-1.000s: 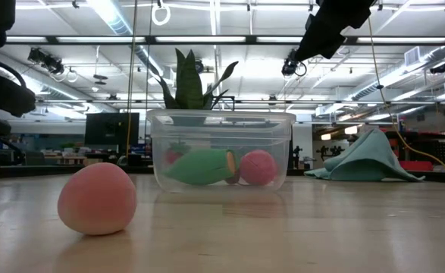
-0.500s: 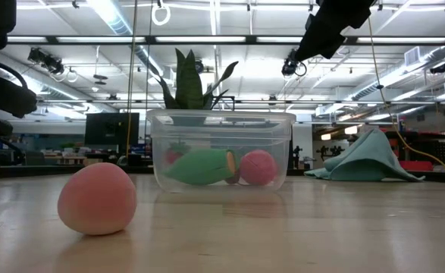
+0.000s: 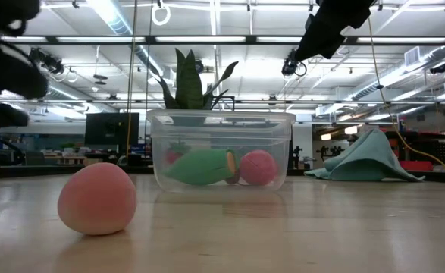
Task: Pick and placing Produce into tupperware
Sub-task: Put the orange peach into the transparent container, then put the pink peach into the transparent container
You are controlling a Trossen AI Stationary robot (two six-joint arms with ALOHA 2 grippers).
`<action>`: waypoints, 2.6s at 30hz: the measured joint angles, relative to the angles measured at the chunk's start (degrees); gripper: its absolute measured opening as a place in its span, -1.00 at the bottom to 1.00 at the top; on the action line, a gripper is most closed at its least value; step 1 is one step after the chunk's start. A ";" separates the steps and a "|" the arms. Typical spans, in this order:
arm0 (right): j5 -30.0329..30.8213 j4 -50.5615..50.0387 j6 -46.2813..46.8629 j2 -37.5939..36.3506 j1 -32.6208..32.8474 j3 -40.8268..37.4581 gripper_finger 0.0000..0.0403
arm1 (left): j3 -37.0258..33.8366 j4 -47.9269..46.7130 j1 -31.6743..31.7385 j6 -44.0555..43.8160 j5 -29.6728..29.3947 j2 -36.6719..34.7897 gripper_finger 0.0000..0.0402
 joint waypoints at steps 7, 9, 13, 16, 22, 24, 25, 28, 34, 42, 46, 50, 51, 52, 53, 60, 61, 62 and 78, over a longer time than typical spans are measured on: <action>0.00 0.24 -0.17 0.00 0.00 0.00 -0.37 | 5.16 -0.38 4.69 9.97 -2.32 -0.02 0.30; 0.01 0.24 -0.47 0.00 0.00 0.02 -0.37 | 6.68 -0.34 6.24 13.42 -4.05 -0.02 0.31; 0.00 0.24 -0.60 0.00 0.00 0.02 -0.36 | 9.83 0.20 9.73 20.86 -7.25 -0.04 0.30; 0.00 0.24 -0.60 0.00 0.00 0.01 -0.37 | 11.62 3.14 12.36 26.21 -9.25 -0.11 0.28; 0.00 0.22 -0.60 0.00 0.00 0.02 -0.37 | 12.42 15.47 17.19 37.14 -9.85 -0.11 0.29; 0.00 0.22 -0.60 0.00 0.00 0.02 -0.37 | 12.42 19.61 18.54 40.88 -9.85 -0.11 0.31; 0.00 0.22 -0.60 0.00 0.00 0.02 -0.36 | 12.42 21.51 19.26 42.64 -9.86 -0.11 0.32; 0.00 0.22 -0.62 0.00 0.00 0.01 -0.37 | 12.42 26.99 21.27 45.93 -9.87 -0.11 0.32; 0.00 0.29 -0.93 0.00 0.00 0.02 -0.37 | 12.42 35.76 24.47 50.00 -9.71 0.23 0.27; 0.00 0.62 -1.02 0.00 0.00 0.02 -0.37 | 12.40 44.09 25.85 51.58 -4.26 9.06 0.32; 0.00 0.59 -1.02 0.00 0.00 0.02 -0.37 | 12.37 44.89 25.87 53.21 -4.26 13.12 0.32; 0.00 0.62 -1.03 0.00 0.00 0.02 -0.37 | 12.39 47.90 25.82 52.98 -4.27 15.99 0.30; 0.00 0.62 -1.03 0.00 0.00 0.02 -0.37 | 12.39 48.02 25.62 52.98 -4.26 16.42 0.30; 0.00 0.60 -1.03 0.00 0.00 0.02 -0.37 | 12.39 48.96 25.48 52.98 -4.26 17.09 0.31; 0.00 0.64 -1.02 0.00 0.00 0.02 -0.37 | 12.39 49.70 25.48 52.99 -4.28 17.65 0.31; -0.01 0.72 -1.04 0.00 0.00 0.02 -0.37 | 12.39 50.82 24.89 52.70 -4.02 21.29 0.32; 0.00 0.75 -1.02 0.00 0.00 0.02 -0.37 | 12.39 50.77 24.80 52.67 -4.02 21.65 0.31; -0.01 0.73 -1.02 0.00 0.00 0.02 -0.37 | 12.36 50.52 24.65 52.65 -4.01 21.90 0.31; 0.00 0.75 -1.02 0.00 0.00 0.02 -0.37 | 12.35 50.71 24.54 53.05 -3.05 22.38 0.49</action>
